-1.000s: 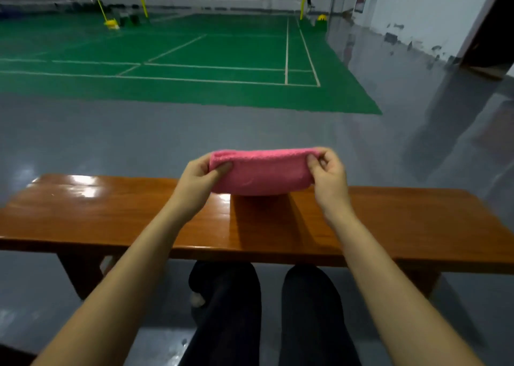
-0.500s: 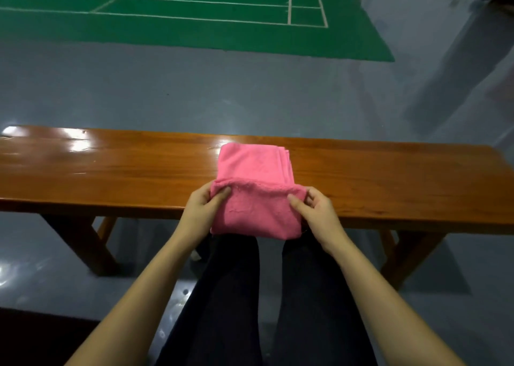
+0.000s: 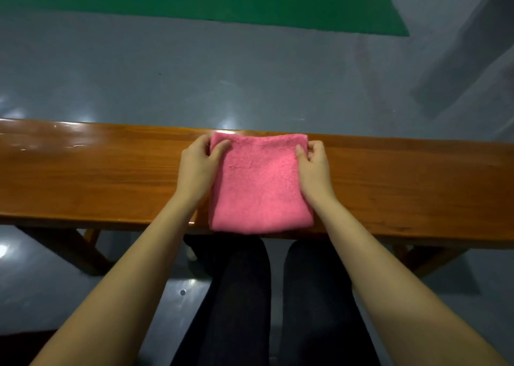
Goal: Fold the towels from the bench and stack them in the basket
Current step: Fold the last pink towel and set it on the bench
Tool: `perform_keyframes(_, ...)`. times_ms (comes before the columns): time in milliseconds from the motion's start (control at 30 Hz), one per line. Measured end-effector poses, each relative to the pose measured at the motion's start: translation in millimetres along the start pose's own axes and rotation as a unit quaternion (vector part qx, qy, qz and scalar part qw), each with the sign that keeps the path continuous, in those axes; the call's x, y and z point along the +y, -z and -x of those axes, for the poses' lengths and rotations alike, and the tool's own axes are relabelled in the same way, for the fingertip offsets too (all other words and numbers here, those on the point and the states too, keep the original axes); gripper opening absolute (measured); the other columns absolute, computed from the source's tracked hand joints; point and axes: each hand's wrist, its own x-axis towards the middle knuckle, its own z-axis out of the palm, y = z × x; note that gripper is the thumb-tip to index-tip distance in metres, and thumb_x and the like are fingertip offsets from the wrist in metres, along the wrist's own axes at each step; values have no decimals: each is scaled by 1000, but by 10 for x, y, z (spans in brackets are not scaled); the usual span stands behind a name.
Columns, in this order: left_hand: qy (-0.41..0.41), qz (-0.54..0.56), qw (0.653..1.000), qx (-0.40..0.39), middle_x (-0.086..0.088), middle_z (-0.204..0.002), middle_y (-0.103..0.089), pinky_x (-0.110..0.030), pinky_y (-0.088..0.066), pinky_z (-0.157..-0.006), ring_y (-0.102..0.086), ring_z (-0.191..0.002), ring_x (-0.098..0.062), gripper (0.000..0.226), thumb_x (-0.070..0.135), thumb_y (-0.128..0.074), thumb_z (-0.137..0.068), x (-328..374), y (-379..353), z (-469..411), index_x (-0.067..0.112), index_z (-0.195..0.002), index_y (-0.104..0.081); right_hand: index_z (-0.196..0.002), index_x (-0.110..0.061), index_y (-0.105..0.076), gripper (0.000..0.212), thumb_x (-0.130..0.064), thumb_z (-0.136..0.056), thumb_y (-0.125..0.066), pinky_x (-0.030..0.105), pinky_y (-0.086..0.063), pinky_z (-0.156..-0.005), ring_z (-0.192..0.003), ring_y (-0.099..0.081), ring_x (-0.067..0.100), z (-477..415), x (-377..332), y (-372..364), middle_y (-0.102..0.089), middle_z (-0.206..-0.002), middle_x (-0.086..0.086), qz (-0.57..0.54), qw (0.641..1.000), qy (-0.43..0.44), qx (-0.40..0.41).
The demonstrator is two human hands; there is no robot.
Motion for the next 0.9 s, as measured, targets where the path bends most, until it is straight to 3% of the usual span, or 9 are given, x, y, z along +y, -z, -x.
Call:
perform_keyframes(167,-3,-107,994,-13,-6,-81,-67,-42,-47,-68,-61,-78,-28,31,44,-55,-92,-200,-163,-246,14,-92,-61,-114,-5,-48,24,-25,-100,-43,39,-45,-78,-94,-58,29,-228,102,-125,-62,-104,15,106,994,-3,-18)
perform_keyframes(333,-10,-184,983,-21,-14,-84,-67,-35,-34,-62,-61,-80,-37,36,47,-51,-93,-365,-273,-295,12,-92,-57,-115,-4,-45,25,-24,-102,-39,41,-41,-73,-95,-58,39,-280,214,-208,-63,-105,23,206,978,11,-30)
perform_keyframes(600,23,-192,980,-53,-14,-92,-67,-39,-42,-67,-60,-87,-36,38,49,-50,-93,-372,-300,-355,11,-96,-56,-117,-5,-44,26,-25,-101,-42,37,-36,-71,-103,-57,38,-284,120,-206,-59,-114,20,266,963,-18,-48)
perform_keyframes(733,125,-194,969,-89,-11,-105,-65,-41,-50,-82,-61,-97,-30,58,58,-57,-85,-359,-102,-306,7,-113,-55,-129,-2,-40,56,-39,-90,-59,37,-35,-98,-120,-45,32,-169,82,-51,-46,-131,16,345,938,-3,-34)
perform_keyframes(800,182,-200,954,-128,-10,-97,-67,-37,-51,-76,-63,-90,-29,67,66,-61,-76,-343,-54,-203,7,-106,-58,-129,0,-40,70,-49,-85,-64,38,-37,-98,-121,-45,34,-86,89,15,-48,-130,18,376,924,-51,-52)
perform_keyframes(900,171,-260,943,-117,-13,-98,-66,-33,-41,-68,-61,-95,-35,66,64,-70,-70,-211,-175,-21,6,-101,-59,-120,0,-47,66,-55,-85,-60,39,-44,-86,-113,-53,37,2,65,-11,-56,-122,19,415,901,-95,-89)
